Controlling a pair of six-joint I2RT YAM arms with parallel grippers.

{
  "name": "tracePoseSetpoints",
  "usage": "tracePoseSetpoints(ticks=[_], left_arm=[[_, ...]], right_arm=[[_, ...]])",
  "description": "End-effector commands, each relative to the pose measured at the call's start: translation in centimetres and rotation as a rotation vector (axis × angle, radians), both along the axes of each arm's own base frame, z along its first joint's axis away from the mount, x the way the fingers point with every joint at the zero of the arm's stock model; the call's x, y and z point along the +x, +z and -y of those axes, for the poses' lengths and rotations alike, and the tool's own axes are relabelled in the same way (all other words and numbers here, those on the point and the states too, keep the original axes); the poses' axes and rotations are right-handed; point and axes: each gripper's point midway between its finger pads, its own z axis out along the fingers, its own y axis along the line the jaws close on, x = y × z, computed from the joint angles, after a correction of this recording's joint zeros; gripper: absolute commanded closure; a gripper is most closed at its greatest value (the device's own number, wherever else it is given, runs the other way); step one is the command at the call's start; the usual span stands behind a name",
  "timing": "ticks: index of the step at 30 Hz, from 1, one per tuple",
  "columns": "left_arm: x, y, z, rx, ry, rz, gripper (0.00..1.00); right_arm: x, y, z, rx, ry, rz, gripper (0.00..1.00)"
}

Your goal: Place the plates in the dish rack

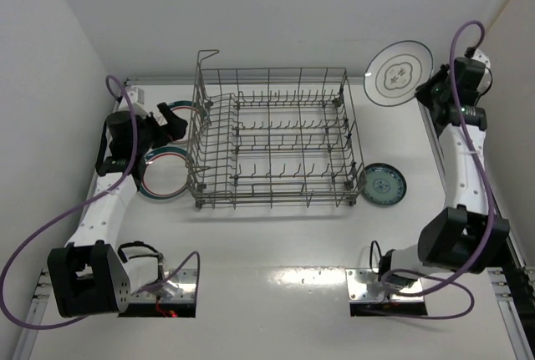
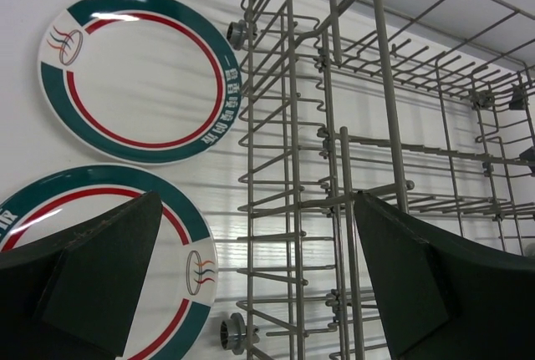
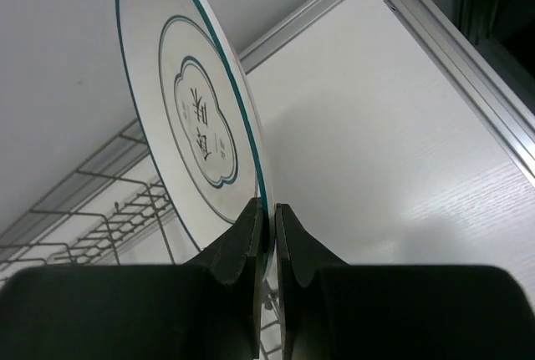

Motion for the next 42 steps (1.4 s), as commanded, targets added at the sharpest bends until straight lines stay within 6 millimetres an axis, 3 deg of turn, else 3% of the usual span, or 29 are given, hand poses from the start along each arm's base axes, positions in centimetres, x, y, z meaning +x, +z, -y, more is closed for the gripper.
tracePoseSetpoints(ticks=[1,2,6,10,11,12,15,22,28,35,42], left_arm=[[0.2,0.1,0.5,0.000,-0.016,0.023,0.01],[0.2,0.1,0.5,0.000,-0.016,0.023,0.01],[0.4,0.0,0.7,-0.011,-0.022,0.023,0.01],[0.3,-0.5,1.3,-0.008,-0.030,0.014,0.01],[0.3,-0.5,1.3,-0.008,-0.030,0.014,0.01],[0.3,-0.5,1.1,-0.005,-0.020,0.013,0.01],[0.3,-0.5,1.5,-0.005,-0.029,0.013,0.01],[0.2,-0.1,1.5,-0.004,-0.029,0.022,0.01],[0.2,-0.1,1.5,-0.004,-0.029,0.022,0.01],[0.1,0.0,1.4,-0.001,-0.020,0.022,0.01],[0.0,0.3,1.3,0.008,-0.023,0.033,0.01]], right_arm=[[-0.3,2.1,-0.6,-0.141,-0.014,0.062,1.00],[-0.4,2.4,-2.6,-0.159,0.027,0.071,1.00],[-2.5,3.2,-7.1,-0.224,0.096,0.071,1.00],[-4.8,1.6,-10.5,-0.240,0.170,0.039,1.00],[-5.4,0.3,-11.0,-0.239,0.187,0.016,1.00],[-5.9,0.5,-11.6,-0.248,0.193,0.026,1.00],[-6.7,-1.3,-11.8,-0.289,0.192,-0.040,1.00],[-8.4,-2.9,-12.8,-0.334,0.192,-0.094,1.00],[-8.9,-2.2,-12.7,-0.407,0.167,-0.095,1.00],[-8.8,1.0,-12.2,-0.493,0.139,-0.055,1.00],[-8.5,0.3,-13.0,-0.543,0.156,-0.058,1.00]])
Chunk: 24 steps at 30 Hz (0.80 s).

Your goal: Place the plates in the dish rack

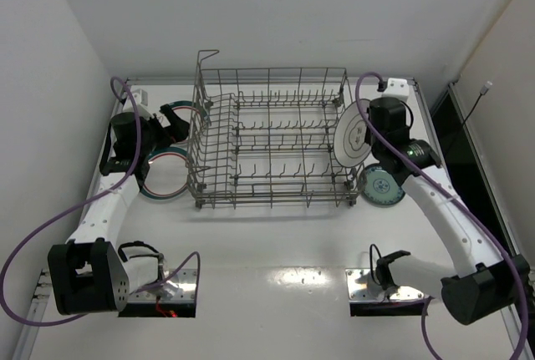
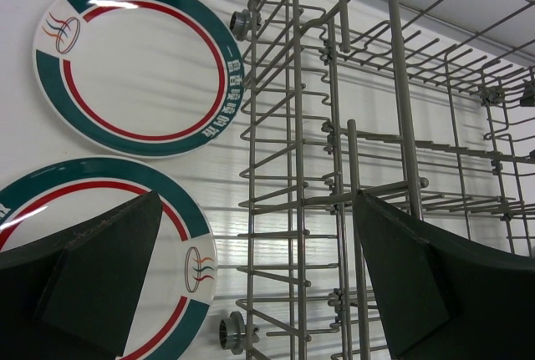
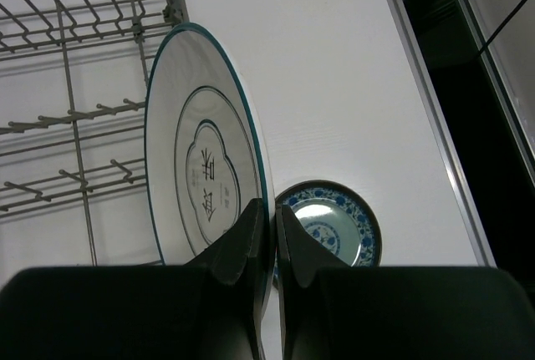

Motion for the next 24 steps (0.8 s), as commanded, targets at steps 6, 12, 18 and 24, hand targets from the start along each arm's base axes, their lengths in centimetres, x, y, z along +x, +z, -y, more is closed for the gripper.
tracePoseSetpoints(ticks=[6,12,18,24], left_arm=[[-0.1,1.4,0.7,0.005,-0.027,0.052,0.01],[-0.1,1.4,0.6,0.008,-0.018,0.052,0.01],[-0.1,1.4,0.6,0.008,-0.018,0.052,0.01],[-0.2,1.2,0.6,0.007,-0.018,0.042,0.01]], right_arm=[[2.0,1.0,-3.0,-0.041,0.057,0.061,1.00],[2.4,-2.6,-5.3,-0.086,0.096,-0.033,1.00],[1.9,-6.1,-6.7,-0.069,0.094,-0.124,0.94],[1.9,-5.5,-6.8,-0.067,0.088,-0.138,0.63]])
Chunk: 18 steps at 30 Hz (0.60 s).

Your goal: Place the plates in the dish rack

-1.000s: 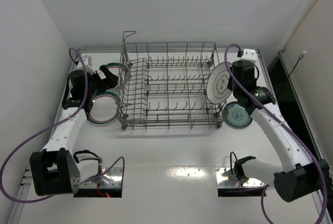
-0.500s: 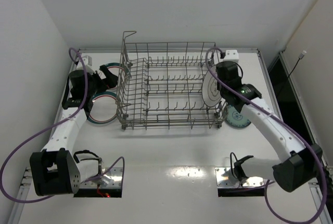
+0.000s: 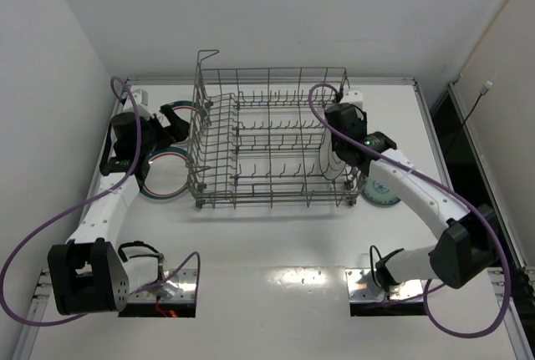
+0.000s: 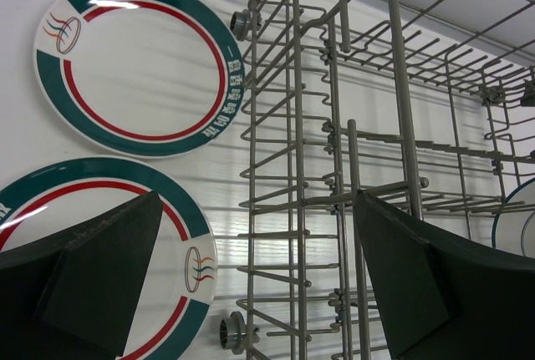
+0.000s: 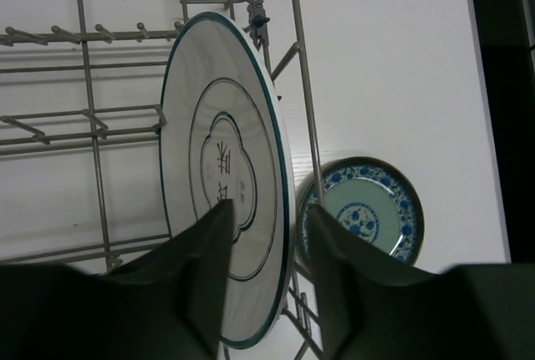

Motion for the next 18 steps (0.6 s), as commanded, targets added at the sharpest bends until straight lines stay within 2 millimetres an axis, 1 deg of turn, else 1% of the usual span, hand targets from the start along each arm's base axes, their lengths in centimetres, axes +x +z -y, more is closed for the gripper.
tracePoseSetpoints(ticks=[1,2,4,5,6,7,8,9,10,11,12,13,14,15,16,18], left_arm=[[-0.3,1.5,0.6,0.007,-0.019,0.052,0.01],[-0.3,1.5,0.6,0.007,-0.019,0.052,0.01],[-0.3,1.5,0.6,0.007,-0.019,0.052,0.01],[-0.3,1.5,0.6,0.007,-0.019,0.052,0.01],[-0.3,1.5,0.6,0.007,-0.019,0.052,0.01],[-0.3,1.5,0.6,0.007,-0.019,0.052,0.01],[-0.2,1.5,0.4,0.010,-0.011,0.052,0.01],[-0.2,1.5,0.4,0.010,-0.010,0.052,0.01],[-0.2,1.5,0.4,0.010,-0.010,0.052,0.01],[-0.2,1.5,0.4,0.010,-0.010,0.052,0.01],[-0.2,1.5,0.4,0.010,-0.010,0.052,0.01],[-0.2,1.5,0.4,0.010,-0.010,0.052,0.01],[-0.2,1.5,0.4,0.010,-0.010,0.052,0.01],[-0.2,1.5,0.4,0.010,-0.010,0.052,0.01],[-0.3,1.5,0.6,0.007,-0.021,0.052,0.01],[-0.3,1.5,0.6,0.007,-0.021,0.052,0.01]], right_arm=[[0.6,2.7,-0.3,0.049,-0.021,0.064,0.59],[0.3,2.9,-0.2,0.049,-0.021,0.064,0.49],[0.4,4.7,0.2,0.078,-0.035,0.103,0.40],[-0.2,5.5,0.4,0.091,-0.042,0.113,0.32],[-0.5,5.9,0.8,0.085,-0.051,0.118,0.28],[-0.8,6.7,0.8,0.108,-0.059,0.138,0.25],[-1.1,7.2,1.7,0.116,-0.091,0.150,0.22],[-1.9,7.9,2.9,0.135,-0.124,0.164,0.15],[-2.2,8.4,3.6,0.173,-0.163,0.187,0.12],[-2.5,8.4,4.4,0.198,-0.183,0.194,0.09],[-2.7,8.4,6.7,0.213,-0.240,0.201,0.09],[-3.1,7.8,7.2,0.274,-0.235,0.193,0.06],[-3.0,7.2,8.3,0.304,-0.251,0.187,0.04],[-3.2,5.8,11.8,0.326,-0.345,0.173,0.00],[-3.2,4.7,11.7,0.397,-0.313,0.134,0.00],[-3.1,1.8,13.0,0.428,-0.379,0.064,0.00]])
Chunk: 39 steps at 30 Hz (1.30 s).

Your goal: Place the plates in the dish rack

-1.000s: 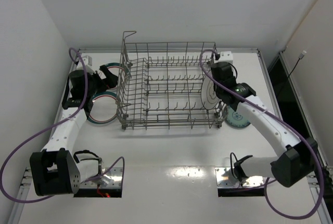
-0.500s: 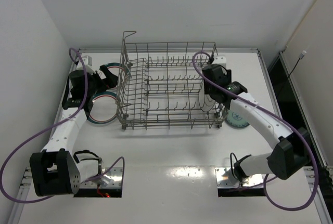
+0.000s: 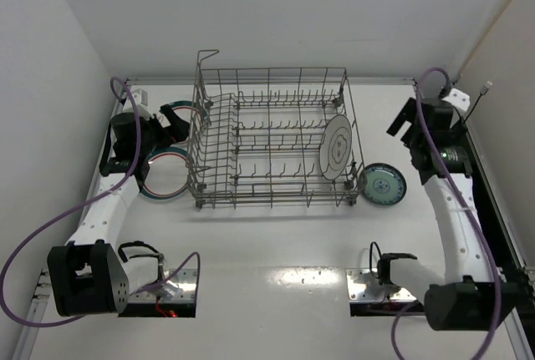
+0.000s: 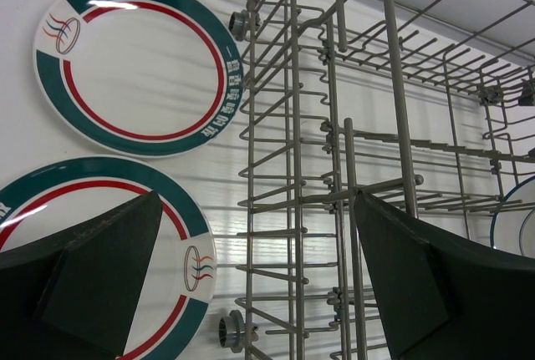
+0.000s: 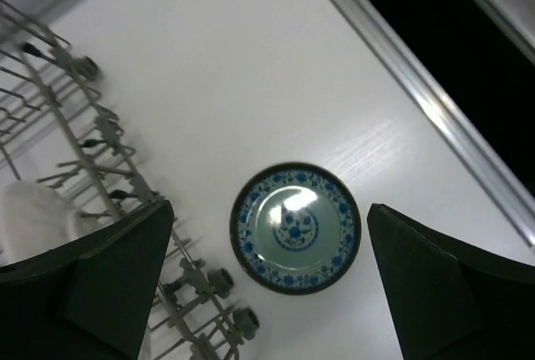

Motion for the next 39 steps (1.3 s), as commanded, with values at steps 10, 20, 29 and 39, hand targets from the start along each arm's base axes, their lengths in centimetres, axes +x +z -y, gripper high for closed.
tracePoseSetpoints(ticks=[10,20,29,39], left_arm=[[-0.2,1.9,0.6,0.007,-0.020,0.060,0.01],[-0.2,1.9,0.4,0.010,-0.010,0.059,0.01],[-0.6,3.3,-0.4,0.034,0.029,0.091,0.01],[-1.1,4.2,-1.0,0.062,0.055,0.107,0.01]], right_arm=[[-2.9,-19.5,3.5,0.826,-0.145,-0.261,0.00],[-4.7,-23.3,3.2,0.969,-0.218,-0.311,0.16],[-5.4,-25.6,1.6,1.064,-0.209,-0.426,0.20],[-4.2,-26.7,0.2,1.095,-0.174,-0.470,1.00]])
